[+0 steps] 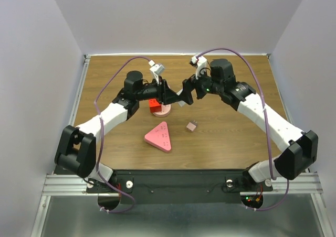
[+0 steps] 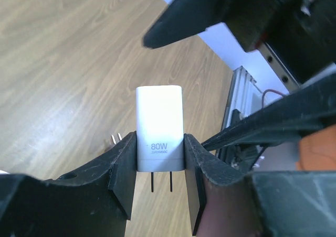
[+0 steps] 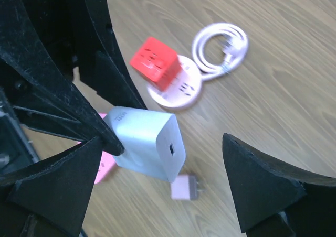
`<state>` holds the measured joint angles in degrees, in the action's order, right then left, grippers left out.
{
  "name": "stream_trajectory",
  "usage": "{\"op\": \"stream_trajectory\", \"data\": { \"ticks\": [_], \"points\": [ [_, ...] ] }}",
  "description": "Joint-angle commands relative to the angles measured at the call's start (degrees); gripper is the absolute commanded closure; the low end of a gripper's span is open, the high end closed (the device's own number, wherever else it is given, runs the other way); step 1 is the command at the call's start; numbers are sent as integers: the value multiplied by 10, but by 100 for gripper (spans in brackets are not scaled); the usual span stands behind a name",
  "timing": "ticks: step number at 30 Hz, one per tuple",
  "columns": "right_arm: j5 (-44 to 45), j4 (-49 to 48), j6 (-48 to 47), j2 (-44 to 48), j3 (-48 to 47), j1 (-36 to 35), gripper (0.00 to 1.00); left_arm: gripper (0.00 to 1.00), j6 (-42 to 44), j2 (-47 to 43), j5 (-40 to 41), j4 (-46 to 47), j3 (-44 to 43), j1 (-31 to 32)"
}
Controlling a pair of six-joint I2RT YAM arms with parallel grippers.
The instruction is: Insert the plug
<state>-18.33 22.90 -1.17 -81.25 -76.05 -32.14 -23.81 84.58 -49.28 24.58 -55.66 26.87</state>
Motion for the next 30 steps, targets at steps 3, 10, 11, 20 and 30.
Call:
{"op": "stream_trajectory", "data": {
  "ticks": [3,10,11,20,30],
  "points": [
    [-177,-46,30,-14,-42,37,0,100,44,-85,-32,100,35,4],
    [-301,-70,34,9,-19,59,1,100,40,-122,-29,125,55,4],
    [-312,-71,34,10,-17,62,2,100,39,-124,-30,129,56,4],
    [-416,-70,32,5,-9,66,11,100,39,-138,-27,142,64,5],
    [-447,-70,21,3,6,66,40,100,33,-139,-29,150,64,7]
  ]
}}
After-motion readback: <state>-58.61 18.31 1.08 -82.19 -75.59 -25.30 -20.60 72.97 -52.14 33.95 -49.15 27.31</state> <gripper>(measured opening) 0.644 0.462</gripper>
